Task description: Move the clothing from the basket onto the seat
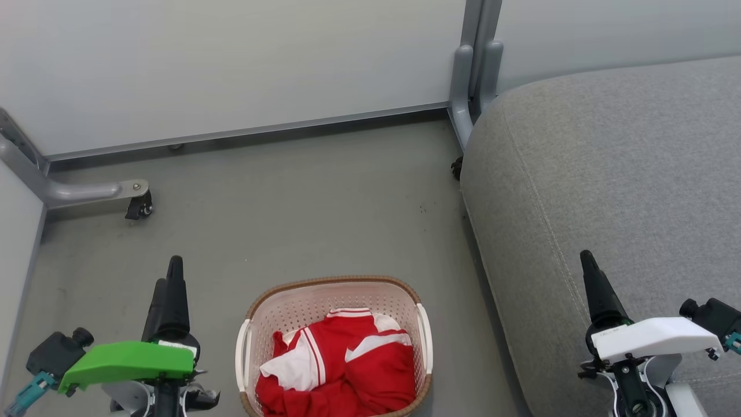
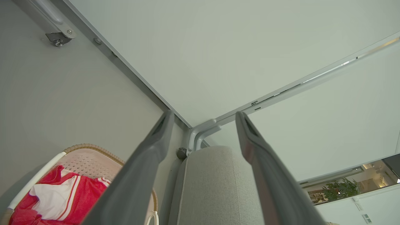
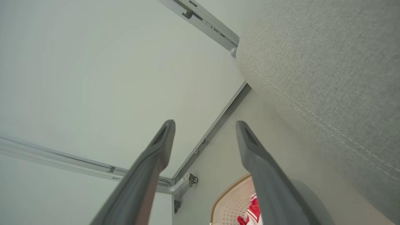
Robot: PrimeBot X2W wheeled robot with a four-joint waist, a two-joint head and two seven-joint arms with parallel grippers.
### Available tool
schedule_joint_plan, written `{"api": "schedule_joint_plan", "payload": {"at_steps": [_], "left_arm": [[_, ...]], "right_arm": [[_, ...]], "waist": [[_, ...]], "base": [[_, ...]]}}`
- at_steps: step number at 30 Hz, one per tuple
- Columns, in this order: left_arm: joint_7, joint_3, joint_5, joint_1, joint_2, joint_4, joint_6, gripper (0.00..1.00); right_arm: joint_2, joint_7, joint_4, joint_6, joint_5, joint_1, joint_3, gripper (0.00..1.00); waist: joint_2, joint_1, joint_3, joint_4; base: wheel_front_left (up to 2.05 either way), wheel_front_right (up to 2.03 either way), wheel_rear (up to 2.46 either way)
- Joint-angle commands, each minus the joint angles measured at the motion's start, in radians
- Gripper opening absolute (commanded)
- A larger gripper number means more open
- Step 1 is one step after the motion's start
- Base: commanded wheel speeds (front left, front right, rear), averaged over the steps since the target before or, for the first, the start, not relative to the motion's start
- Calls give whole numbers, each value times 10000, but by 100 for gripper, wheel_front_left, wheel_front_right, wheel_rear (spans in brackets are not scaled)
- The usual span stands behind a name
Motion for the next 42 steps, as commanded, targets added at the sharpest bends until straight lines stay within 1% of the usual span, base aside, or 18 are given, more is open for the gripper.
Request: {"api": "schedule_joint_plan", "payload": {"at_steps": [1, 4, 15, 20, 25, 29, 32, 42], "left_arm": [[-105, -75, 434, -45, 51, -298, 58, 100], [-221, -232, 1026, -12, 54, -467, 130, 100], [-594, -618, 2560, -24, 65, -908, 489, 100], [-749, -833, 3250, -59, 68, -1074, 472, 100], [-896, -987, 3938, -70, 74, -1244, 566, 100], [-1012, -1066, 4315, -56, 77, -1378, 739, 100], [-1096, -1041, 4328, -51, 80, -1481, 909, 100], [-1357, -1191, 5544, -138, 88, -1680, 1022, 100]], "right_arm": [[-72, -115, -238, 3, -428, -68, 79, 100], [-95, -230, -349, 3, -922, -77, 209, 100], [-129, -609, -579, 4, -2424, -124, 493, 100], [-128, -758, -659, 5, -3002, -127, 558, 100], [-145, -911, -788, 5, -3616, -129, 647, 100], [-171, -1024, -910, 5, -4098, -130, 713, 100], [-190, -1107, -977, 5, -4426, -149, 763, 100], [-203, -1368, -1126, 5, -5478, -207, 924, 100]], "waist": [[0, 0, 12, -2], [0, 0, 36, -11], [0, 0, 162, -50], [0, 0, 225, -53], [0, 0, 286, -47], [0, 0, 344, -38], [0, 0, 398, -33], [0, 0, 553, -22]], "base": [[0, 0, 0], [0, 0, 0], [0, 0, 0], [0, 0, 0], [0, 0, 0], [0, 0, 0], [0, 0, 0], [0, 0, 0]]}}
